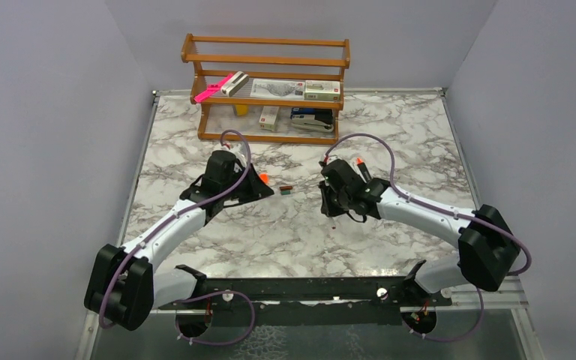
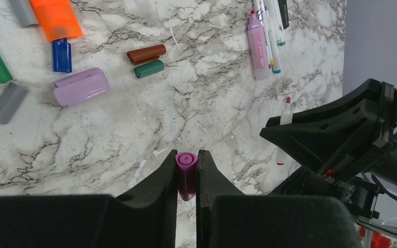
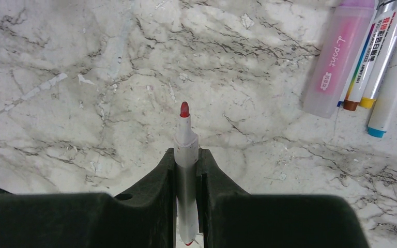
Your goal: Open the pen caps
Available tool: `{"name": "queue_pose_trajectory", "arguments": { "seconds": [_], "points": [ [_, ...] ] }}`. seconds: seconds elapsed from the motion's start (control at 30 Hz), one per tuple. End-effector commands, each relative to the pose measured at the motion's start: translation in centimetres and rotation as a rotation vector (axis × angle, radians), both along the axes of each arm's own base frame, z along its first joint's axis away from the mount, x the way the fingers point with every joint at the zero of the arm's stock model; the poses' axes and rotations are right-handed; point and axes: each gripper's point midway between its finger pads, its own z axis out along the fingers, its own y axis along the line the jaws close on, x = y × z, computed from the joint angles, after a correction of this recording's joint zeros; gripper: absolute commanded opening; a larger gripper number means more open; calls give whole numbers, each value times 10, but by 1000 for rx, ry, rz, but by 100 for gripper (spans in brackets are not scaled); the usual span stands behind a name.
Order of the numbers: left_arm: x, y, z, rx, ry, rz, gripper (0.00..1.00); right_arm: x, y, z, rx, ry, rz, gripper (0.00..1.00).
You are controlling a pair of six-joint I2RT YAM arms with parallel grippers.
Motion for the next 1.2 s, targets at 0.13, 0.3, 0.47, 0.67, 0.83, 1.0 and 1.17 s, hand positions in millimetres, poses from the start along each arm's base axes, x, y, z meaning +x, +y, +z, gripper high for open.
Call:
{"name": "queue_pose_trajectory", "arguments": {
  "seconds": [0.13,0.3,0.47,0.67,0.83,1.0,1.17],
  "points": [
    [-5,8,0,22,-16,14,0,28,-10,-7,-19,3,-40,1],
    [-6,8,-1,21,-13,12,0,37,-16,-19,-28,29,-54,1],
    [-5,8,-2,20,-12,13,0,45,-24,-25,-34,41,-67,3],
    [-5,7,-6,21,-5,12,0,50,-30,-28,-35,48,-75,6],
    [-4,7,-7,21,-4,10,0,49,-31,-29,-28,57,-64,11],
    [-2,4,-6,11,-3,5,0,49,-30,-27,-18,55,-58,18],
    [0,2,-7,8,1,3,0,50,-30,-25,-17,53,-55,28]
  ]
}}
